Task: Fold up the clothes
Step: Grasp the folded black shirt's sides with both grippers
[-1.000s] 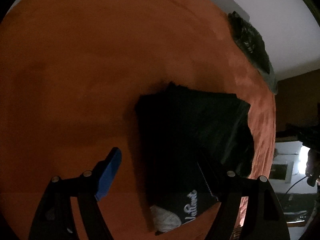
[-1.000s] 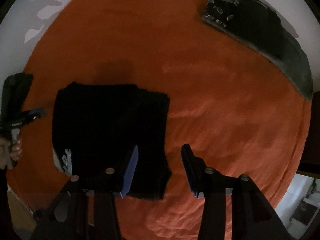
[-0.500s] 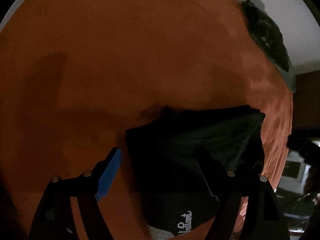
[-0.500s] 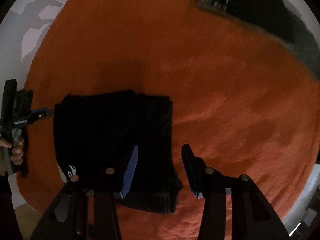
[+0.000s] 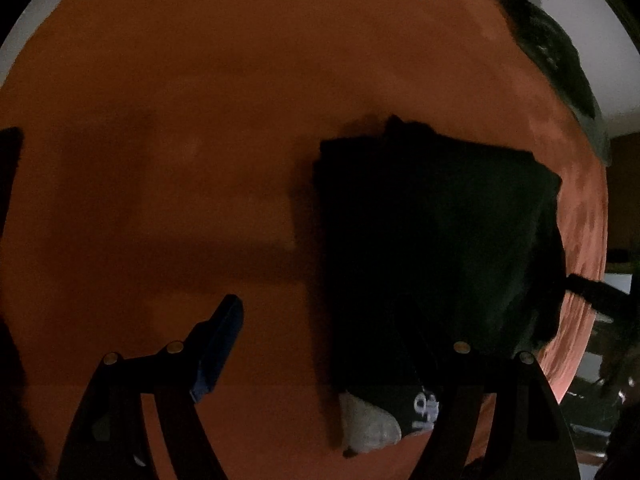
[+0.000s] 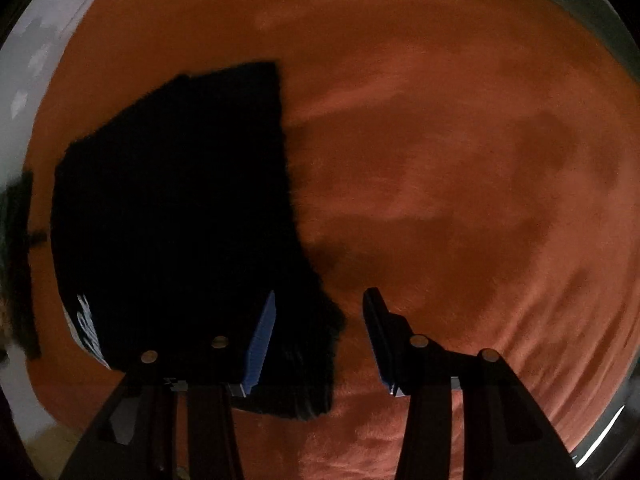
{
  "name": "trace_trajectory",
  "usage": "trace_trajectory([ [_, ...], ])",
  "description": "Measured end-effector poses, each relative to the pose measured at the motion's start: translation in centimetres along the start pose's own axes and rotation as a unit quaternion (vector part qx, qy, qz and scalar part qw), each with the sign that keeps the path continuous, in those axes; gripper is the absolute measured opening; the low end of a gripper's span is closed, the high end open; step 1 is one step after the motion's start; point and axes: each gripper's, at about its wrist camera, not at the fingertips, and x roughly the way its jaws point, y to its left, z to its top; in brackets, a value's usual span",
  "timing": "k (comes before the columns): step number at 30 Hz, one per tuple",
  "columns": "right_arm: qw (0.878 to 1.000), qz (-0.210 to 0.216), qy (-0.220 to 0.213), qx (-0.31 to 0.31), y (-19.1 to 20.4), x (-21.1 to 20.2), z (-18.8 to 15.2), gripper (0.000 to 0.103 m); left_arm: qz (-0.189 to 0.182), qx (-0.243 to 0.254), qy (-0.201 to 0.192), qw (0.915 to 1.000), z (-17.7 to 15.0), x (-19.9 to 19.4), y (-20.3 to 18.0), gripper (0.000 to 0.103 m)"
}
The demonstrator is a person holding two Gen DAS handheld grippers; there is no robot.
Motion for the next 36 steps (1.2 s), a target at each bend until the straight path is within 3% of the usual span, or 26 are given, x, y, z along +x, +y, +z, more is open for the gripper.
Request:
trace_trajectory([
  [4,0.997,-0.052,-0.033,-0.036,-0.5,-1.7,-0.8,0.044,0.016,0.020,-0.002,0.9997,-2.0,-0.6,-1.1,0.079],
  [6,0.993,-0.079,-0.027,-0.079,0.1,-1.0,-1.3,0.044,0.016,0.024,0.002,0.9996,-2.4,-0.5,-1.4,0.079],
  [11,0.995,-0.037,-0.022,-0.093,0.8,1.4,-2.1,0.044,0.014,0.028,0.015,0.9994,-2.7,0.7,-1.9,0.079],
  [13,0.995,-0.047,-0.037,-0.085,0.7,1.8,-1.9,0.043,0.020,0.029,0.018,0.9992,-2.6,1.0,-1.9,0.079],
  [17,0.996,-0.023,-0.085,-0.012,-1.6,1.1,-0.9,0.042,0.020,0.020,0.014,0.9995,-2.6,1.2,-1.5,0.079],
  [20,0.993,-0.021,-0.079,0.087,-4.7,1.4,-1.0,0.041,0.015,0.008,0.015,0.9997,-2.9,1.3,-0.8,0.079],
  [23,0.986,0.014,-0.076,0.148,-7.1,1.5,-1.5,0.041,0.016,-0.001,0.014,0.9998,-3.3,1.2,-0.2,0.079],
  [25,0.989,0.019,-0.125,0.079,-5.3,0.1,-1.5,0.041,0.016,-0.007,0.014,0.9998,-3.4,1.1,0.0,0.079],
  [28,0.986,0.051,-0.158,-0.008,-1.2,-1.0,-1.7,0.041,0.022,-0.003,0.011,0.9997,-3.7,0.9,-0.2,0.079],
  [30,0.985,0.055,-0.157,-0.044,1.1,-0.7,-1.8,0.040,0.025,0.001,0.010,0.9996,-3.9,0.8,-0.5,0.079],
  [32,0.991,0.020,-0.127,-0.046,2.1,1.1,-1.4,0.040,0.024,0.004,0.009,0.9997,-4.2,0.8,-0.7,0.079],
  [34,0.996,-0.008,-0.087,-0.015,1.5,3.3,-1.2,0.040,0.022,0.006,0.009,0.9997,-4.6,0.8,-0.7,0.079],
  [36,0.997,0.002,-0.070,0.041,-0.5,4.7,-1.4,0.047,0.019,0.000,0.014,0.9997,-5.4,0.7,-0.5,0.079],
])
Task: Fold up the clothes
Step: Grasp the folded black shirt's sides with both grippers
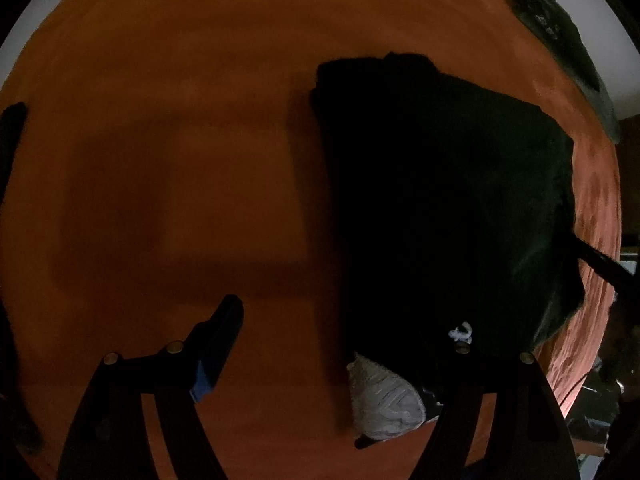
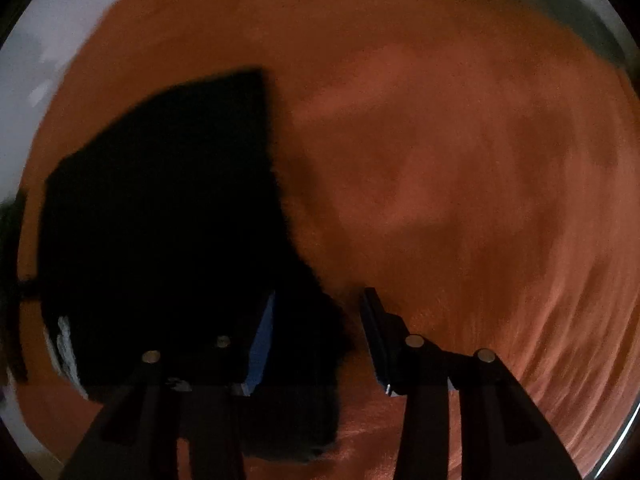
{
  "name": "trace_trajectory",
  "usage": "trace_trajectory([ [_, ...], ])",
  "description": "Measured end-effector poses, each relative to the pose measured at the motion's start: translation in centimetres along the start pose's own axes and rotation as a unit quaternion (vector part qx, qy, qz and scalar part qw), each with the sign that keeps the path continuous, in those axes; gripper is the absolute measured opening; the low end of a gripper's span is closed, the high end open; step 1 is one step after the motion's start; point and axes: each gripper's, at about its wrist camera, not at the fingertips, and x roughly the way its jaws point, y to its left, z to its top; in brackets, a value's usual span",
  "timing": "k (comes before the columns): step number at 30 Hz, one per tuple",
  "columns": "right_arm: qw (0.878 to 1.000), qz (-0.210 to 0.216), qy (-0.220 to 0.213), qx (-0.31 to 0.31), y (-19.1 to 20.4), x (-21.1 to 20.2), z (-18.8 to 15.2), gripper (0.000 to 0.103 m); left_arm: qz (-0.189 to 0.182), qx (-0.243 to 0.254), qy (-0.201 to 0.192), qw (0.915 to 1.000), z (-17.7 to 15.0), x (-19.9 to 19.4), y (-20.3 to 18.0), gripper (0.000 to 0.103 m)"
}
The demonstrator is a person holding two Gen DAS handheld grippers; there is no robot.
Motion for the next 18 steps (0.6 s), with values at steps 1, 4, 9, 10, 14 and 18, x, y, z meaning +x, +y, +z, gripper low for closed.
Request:
trace_trajectory([
  [1,1.000,0.008,0.003,0.015,-0.6,0.1,0.0,0.049,-0.007,-0.002,0.004,1.0000,-0.5,-0.1,0.0,0.079],
  [4,0.999,0.016,-0.020,0.040,-1.0,-1.5,0.3,0.047,-0.013,0.023,0.006,0.9996,-1.4,-0.4,-0.7,0.079],
  [9,0.994,0.038,-0.100,-0.033,2.5,-3.8,0.9,0.047,-0.003,0.034,-0.013,0.9993,-1.2,-0.6,-1.0,0.079],
  [10,0.995,0.025,-0.081,-0.044,3.2,-2.8,0.9,0.046,-0.007,0.025,-0.013,0.9996,-1.0,-0.4,-0.7,0.079],
  [14,0.998,-0.013,-0.033,-0.050,3.6,0.4,0.5,0.045,-0.039,-0.013,-0.006,0.9992,-1.2,-1.1,0.7,0.079],
  [18,0.995,0.038,-0.077,-0.044,3.3,-2.4,1.9,0.045,-0.047,-0.003,-0.030,0.9985,-0.6,-4.3,2.2,0.079],
])
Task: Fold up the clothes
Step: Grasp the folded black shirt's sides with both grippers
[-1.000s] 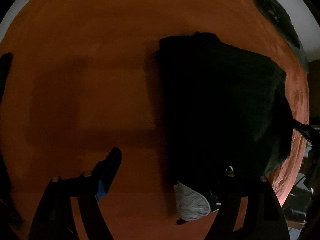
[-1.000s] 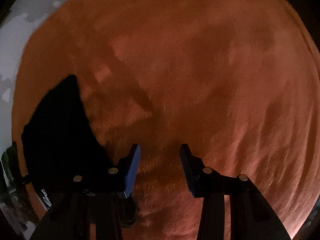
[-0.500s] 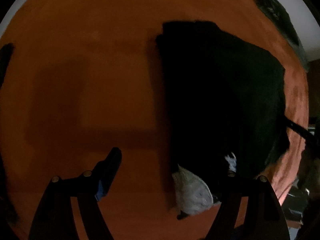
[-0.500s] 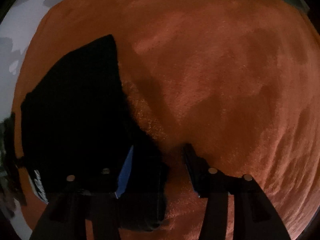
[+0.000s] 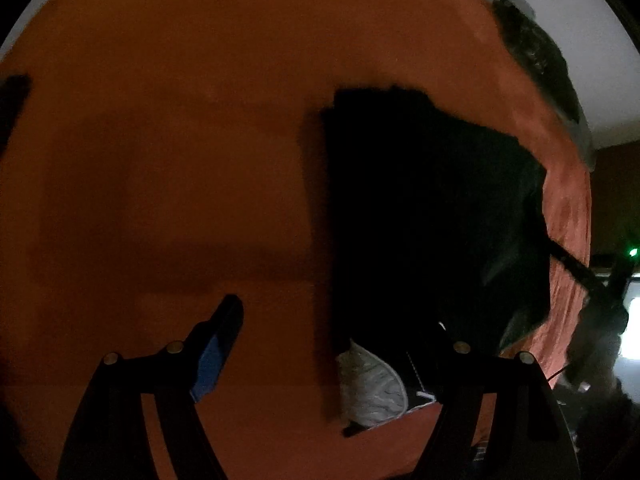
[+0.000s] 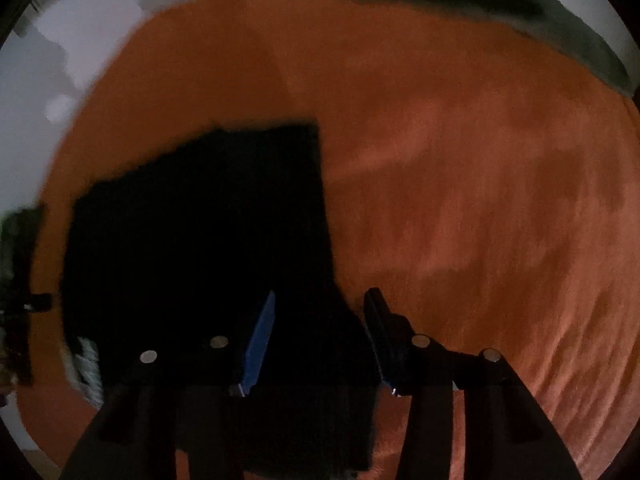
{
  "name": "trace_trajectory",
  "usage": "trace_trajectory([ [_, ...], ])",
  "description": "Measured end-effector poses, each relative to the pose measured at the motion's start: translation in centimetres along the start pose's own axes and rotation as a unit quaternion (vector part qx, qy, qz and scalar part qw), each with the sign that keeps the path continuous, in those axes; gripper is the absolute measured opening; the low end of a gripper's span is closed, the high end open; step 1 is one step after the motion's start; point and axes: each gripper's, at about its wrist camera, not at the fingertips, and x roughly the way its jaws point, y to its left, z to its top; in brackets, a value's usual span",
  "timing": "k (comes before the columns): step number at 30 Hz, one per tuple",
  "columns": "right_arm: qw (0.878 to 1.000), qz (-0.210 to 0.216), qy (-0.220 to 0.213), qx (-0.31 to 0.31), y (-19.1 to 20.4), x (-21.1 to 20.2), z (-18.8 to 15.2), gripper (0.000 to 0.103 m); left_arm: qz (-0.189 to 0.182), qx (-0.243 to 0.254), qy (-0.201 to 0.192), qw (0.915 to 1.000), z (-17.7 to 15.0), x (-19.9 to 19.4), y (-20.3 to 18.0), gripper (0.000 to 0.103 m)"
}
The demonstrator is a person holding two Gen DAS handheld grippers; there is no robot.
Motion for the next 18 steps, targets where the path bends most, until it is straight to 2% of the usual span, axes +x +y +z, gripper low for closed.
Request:
trace_trajectory([
  [2,0.999,0.034,-0.004,0.007,-0.2,-0.6,1.0,0.045,-0.015,0.006,-0.003,0.9999,0.9,-0.5,1.3,0.079],
  [4,0.997,0.069,0.016,0.018,-0.3,0.0,1.3,0.045,-0.076,-0.012,0.006,0.9970,2.2,0.3,2.1,0.079],
  [5,0.997,0.074,0.019,0.023,-0.3,0.5,1.9,0.045,-0.108,-0.023,0.011,0.9938,2.8,0.8,2.4,0.079],
  [8,0.999,0.022,-0.012,0.041,0.4,1.5,3.7,0.045,-0.085,-0.048,0.032,0.9947,7.4,3.2,3.6,0.078],
  [9,0.998,0.009,-0.026,0.054,0.8,1.7,5.8,0.045,-0.074,-0.052,0.033,0.9954,6.6,3.3,3.9,0.077],
  [10,0.997,-0.007,-0.039,0.064,2.5,2.6,9.9,0.045,-0.063,-0.052,0.025,0.9964,7.3,2.9,3.9,0.077],
  [12,0.996,-0.029,-0.060,0.059,4.5,3.2,15.1,0.045,-0.072,-0.057,-0.002,0.9958,8.8,0.8,3.9,0.077],
  [13,0.997,-0.030,-0.059,0.048,5.7,4.1,16.8,0.045,-0.093,-0.062,-0.007,0.9937,8.8,-0.3,4.0,0.078],
  [16,0.998,-0.047,-0.007,-0.032,9.9,7.6,21.8,0.045,-0.135,-0.056,0.009,0.9891,8.5,-1.3,3.4,0.078],
  [18,0.997,-0.047,0.006,-0.067,10.5,8.1,22.7,0.045,-0.127,-0.029,0.014,0.9914,8.3,0.1,1.8,0.078],
])
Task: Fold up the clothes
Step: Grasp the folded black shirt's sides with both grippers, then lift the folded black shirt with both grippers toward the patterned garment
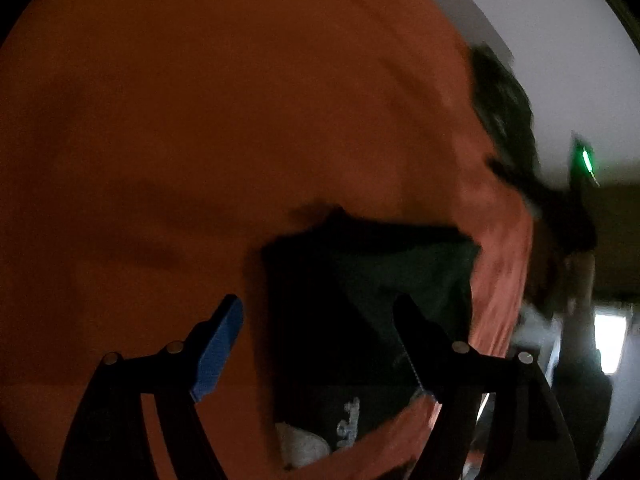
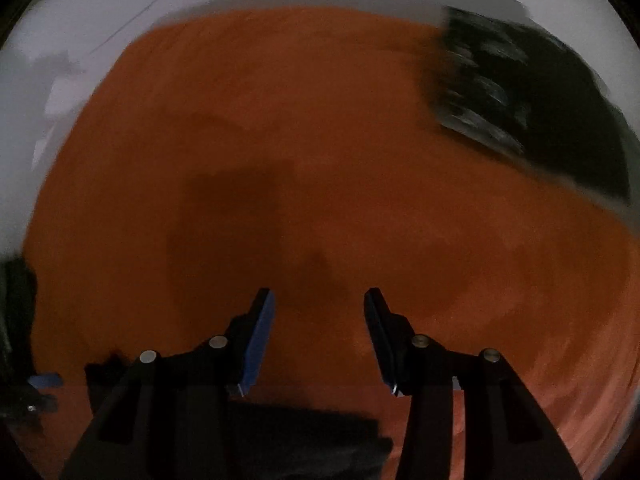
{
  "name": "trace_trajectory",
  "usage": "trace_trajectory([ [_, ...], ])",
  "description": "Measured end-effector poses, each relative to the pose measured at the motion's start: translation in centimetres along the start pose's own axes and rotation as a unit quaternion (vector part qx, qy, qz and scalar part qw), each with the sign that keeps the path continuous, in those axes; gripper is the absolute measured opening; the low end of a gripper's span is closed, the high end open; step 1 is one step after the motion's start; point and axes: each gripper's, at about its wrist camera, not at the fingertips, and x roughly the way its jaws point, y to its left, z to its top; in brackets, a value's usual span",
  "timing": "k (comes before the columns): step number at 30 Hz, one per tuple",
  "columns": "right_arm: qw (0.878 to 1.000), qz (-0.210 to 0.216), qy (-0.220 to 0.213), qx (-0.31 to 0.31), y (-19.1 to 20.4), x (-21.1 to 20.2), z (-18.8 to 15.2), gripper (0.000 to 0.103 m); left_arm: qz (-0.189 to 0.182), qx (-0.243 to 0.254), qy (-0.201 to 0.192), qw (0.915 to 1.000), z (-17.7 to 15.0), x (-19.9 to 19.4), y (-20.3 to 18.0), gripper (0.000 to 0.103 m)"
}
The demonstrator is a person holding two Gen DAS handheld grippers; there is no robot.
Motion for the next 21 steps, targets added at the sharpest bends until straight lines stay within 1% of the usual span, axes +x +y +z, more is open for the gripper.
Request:
trace_trajectory([
  [1,1.000,0.007,0.001,-0.010,-0.4,0.1,0.2,0.045,0.000,0.001,0.003,1.0000,0.5,0.5,0.3,0.078],
  [2,1.000,0.017,0.006,-0.018,-0.9,1.1,0.6,0.045,-0.003,-0.002,0.007,1.0000,1.3,1.1,0.6,0.078],
  [3,0.999,0.024,0.015,-0.027,-0.4,1.9,0.7,0.045,-0.011,-0.014,0.009,0.9998,1.8,2.2,0.8,0.078],
  [6,0.996,0.040,0.045,-0.058,0.0,2.5,-0.6,0.045,-0.026,-0.061,0.014,0.9977,2.1,5.9,0.6,0.078],
  [9,0.993,0.066,0.082,-0.058,-1.0,2.5,-2.1,0.045,-0.043,-0.096,0.036,0.9938,3.1,7.9,1.1,0.077],
  [10,0.991,0.077,0.096,-0.056,-1.4,2.5,-2.4,0.045,-0.045,-0.098,0.043,0.9932,3.0,8.2,1.0,0.077],
  [12,0.986,0.091,0.126,-0.063,-2.0,2.4,-3.2,0.045,-0.041,-0.082,0.052,0.9944,2.5,8.8,-0.8,0.077],
  [13,0.983,0.096,0.140,-0.068,-2.3,2.4,-3.6,0.045,-0.041,-0.071,0.052,0.9953,2.3,8.4,-1.2,0.077],
  [14,0.981,0.095,0.150,-0.077,-2.6,2.2,-4.2,0.045,-0.041,-0.062,0.052,0.9959,2.2,8.3,-1.5,0.077],
  [17,0.977,0.103,0.162,-0.088,-4.3,1.3,-6.3,0.045,-0.045,-0.046,0.051,0.9966,1.9,8.7,-1.9,0.077],
  [18,0.977,0.107,0.164,-0.090,-4.9,1.0,-7.0,0.045,-0.046,-0.042,0.051,0.9968,1.8,8.9,-1.8,0.077],
  [20,0.978,0.122,0.145,-0.085,-6.4,1.0,-7.8,0.045,-0.055,-0.035,0.044,0.9969,1.5,9.4,-1.3,0.077],
  [21,0.979,0.128,0.134,-0.084,-7.0,1.1,-8.3,0.046,-0.055,-0.033,0.029,0.9975,1.3,9.5,-1.2,0.077],
])
